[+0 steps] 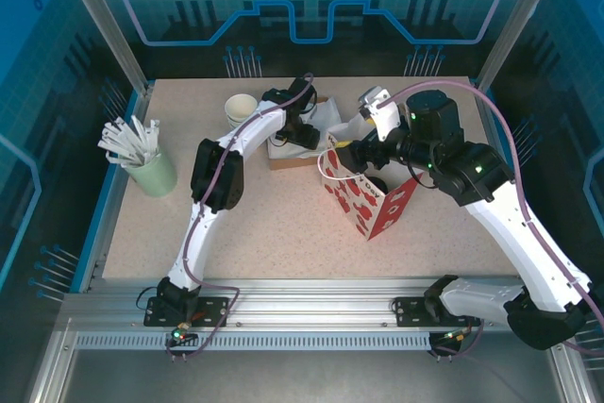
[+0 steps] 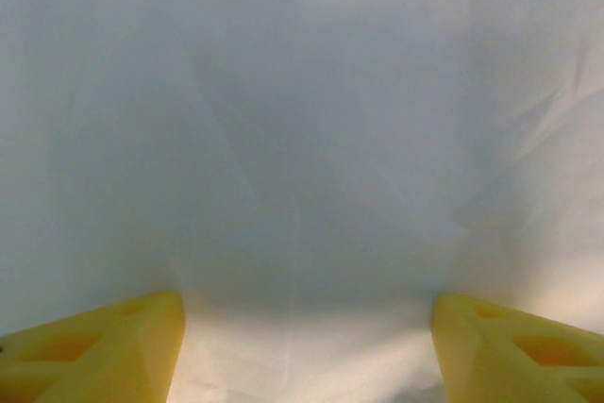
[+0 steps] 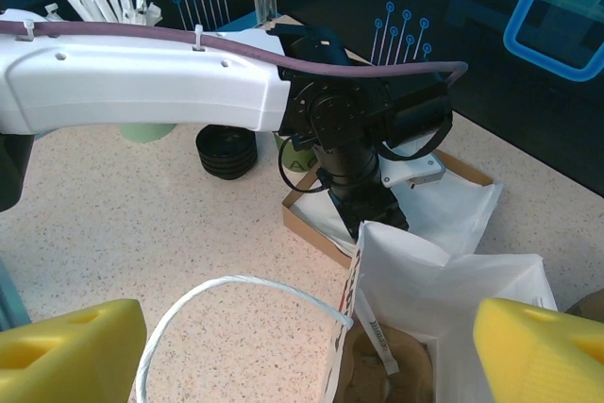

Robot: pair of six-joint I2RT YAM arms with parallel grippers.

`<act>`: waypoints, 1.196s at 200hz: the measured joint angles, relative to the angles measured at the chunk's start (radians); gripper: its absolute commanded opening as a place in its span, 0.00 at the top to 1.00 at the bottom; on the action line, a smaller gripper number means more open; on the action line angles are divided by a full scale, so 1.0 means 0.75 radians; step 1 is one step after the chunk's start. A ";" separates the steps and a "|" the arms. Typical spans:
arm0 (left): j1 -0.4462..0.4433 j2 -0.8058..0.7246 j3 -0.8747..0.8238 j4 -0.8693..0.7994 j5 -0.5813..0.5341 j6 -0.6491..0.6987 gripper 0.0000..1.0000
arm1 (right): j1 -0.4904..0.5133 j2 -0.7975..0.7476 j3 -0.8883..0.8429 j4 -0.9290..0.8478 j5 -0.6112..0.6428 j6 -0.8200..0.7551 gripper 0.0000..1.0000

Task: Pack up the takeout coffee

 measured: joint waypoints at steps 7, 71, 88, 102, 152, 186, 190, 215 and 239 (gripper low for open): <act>0.000 0.006 0.006 -0.003 0.000 0.002 0.37 | 0.000 0.000 -0.001 -0.001 0.000 -0.001 0.09; 0.001 0.034 0.035 -0.015 0.001 0.007 0.57 | 0.000 0.000 -0.002 0.000 0.000 -0.001 0.09; 0.001 0.034 0.043 -0.021 0.001 -0.001 0.64 | 0.000 0.001 -0.002 -0.001 0.001 -0.001 0.09; 0.002 0.034 0.046 -0.023 0.001 -0.004 0.71 | 0.000 0.001 -0.002 -0.001 0.001 -0.001 0.09; 0.015 0.034 0.051 -0.026 0.006 0.003 0.86 | 0.000 0.000 -0.002 -0.001 0.001 -0.001 0.09; 0.027 0.034 0.051 -0.030 0.017 0.001 0.93 | 0.000 0.000 -0.002 -0.001 0.001 -0.001 0.09; 0.028 0.034 0.051 -0.030 0.022 -0.001 0.93 | 0.000 0.000 -0.002 -0.001 0.001 -0.001 0.09; 0.034 0.027 0.051 -0.029 0.041 -0.004 0.99 | 0.000 0.000 -0.003 -0.002 0.001 -0.001 0.09; 0.037 -0.012 0.051 -0.028 0.059 -0.004 1.00 | 0.000 0.000 -0.002 -0.002 0.001 -0.001 0.09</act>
